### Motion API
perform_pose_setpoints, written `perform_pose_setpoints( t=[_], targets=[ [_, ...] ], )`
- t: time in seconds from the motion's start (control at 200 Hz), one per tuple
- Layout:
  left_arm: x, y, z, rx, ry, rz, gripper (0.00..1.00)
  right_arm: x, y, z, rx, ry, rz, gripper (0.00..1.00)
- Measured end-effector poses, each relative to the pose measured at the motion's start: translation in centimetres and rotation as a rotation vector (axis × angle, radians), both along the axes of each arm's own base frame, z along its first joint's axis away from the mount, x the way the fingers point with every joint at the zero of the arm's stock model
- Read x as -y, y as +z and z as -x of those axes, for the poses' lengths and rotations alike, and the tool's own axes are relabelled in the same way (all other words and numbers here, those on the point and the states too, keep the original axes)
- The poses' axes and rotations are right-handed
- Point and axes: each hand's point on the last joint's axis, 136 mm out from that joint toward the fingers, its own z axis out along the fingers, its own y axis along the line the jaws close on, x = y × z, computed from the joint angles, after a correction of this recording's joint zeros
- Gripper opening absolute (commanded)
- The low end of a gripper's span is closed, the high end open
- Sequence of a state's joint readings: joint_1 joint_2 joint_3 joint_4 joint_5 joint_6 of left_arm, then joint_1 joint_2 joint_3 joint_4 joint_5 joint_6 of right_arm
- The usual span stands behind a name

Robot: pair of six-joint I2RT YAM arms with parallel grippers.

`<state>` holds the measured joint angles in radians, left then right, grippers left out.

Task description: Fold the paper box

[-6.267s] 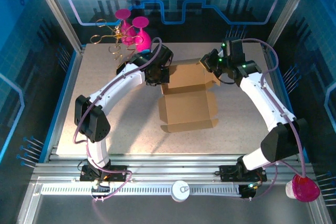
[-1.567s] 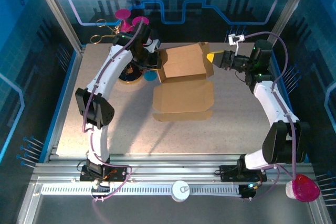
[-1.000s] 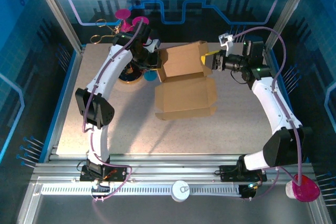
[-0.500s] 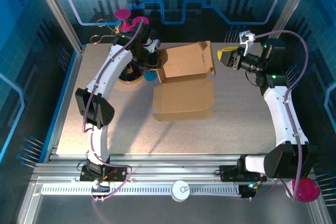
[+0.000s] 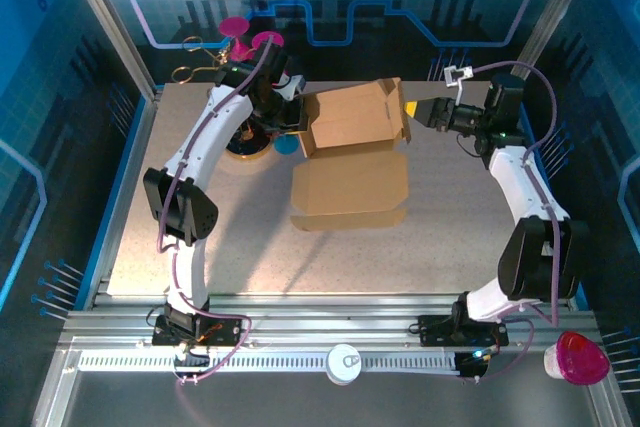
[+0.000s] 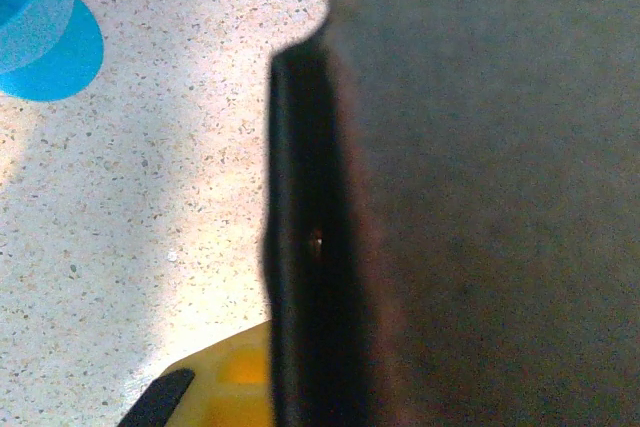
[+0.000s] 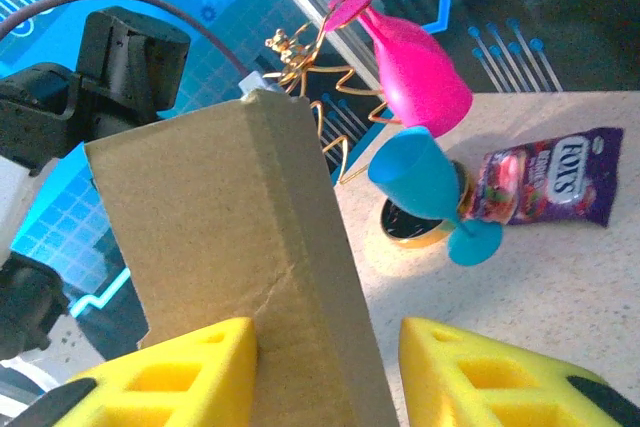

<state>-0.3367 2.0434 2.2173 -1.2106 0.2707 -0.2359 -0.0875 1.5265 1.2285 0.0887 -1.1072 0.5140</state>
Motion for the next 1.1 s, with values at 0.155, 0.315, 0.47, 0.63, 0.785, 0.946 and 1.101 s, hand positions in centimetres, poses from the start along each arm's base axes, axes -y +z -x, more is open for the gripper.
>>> perform_pose_setpoints(
  t=[0.155, 0.315, 0.47, 0.63, 0.785, 0.946, 1.101],
  targets=[
    [0.0, 0.0, 0.0, 0.0, 0.0, 0.0, 0.0, -0.9, 0.3, -0.1, -0.002, 0.042, -0.014, 0.42],
    [0.0, 0.0, 0.0, 0.0, 0.0, 0.0, 0.0, -1.9, 0.9, 0.2, 0.016, 0.07, -0.011, 0.42],
    [0.0, 0.0, 0.0, 0.0, 0.0, 0.0, 0.0, -2.7, 0.9, 0.3, 0.028, 0.079, 0.016, 0.42],
    [0.0, 0.0, 0.0, -0.001, 0.001, 0.0, 0.0, -2.9, 0.5, 0.1, 0.032, 0.049, 0.08, 0.42],
    [0.0, 0.0, 0.0, -0.001, 0.001, 0.0, 0.0, -3.3, 0.4, 0.3, 0.057, 0.013, 0.159, 0.43],
    [0.0, 0.0, 0.0, -0.001, 0.0, 0.0, 0.0, -4.1, 0.8, 0.6, 0.1, -0.018, 0.249, 0.44],
    [0.1, 0.0, 0.1, -0.001, -0.001, -0.001, 0.0, -4.6, 0.5, 0.5, 0.123, -0.054, 0.345, 0.44]
  ],
)
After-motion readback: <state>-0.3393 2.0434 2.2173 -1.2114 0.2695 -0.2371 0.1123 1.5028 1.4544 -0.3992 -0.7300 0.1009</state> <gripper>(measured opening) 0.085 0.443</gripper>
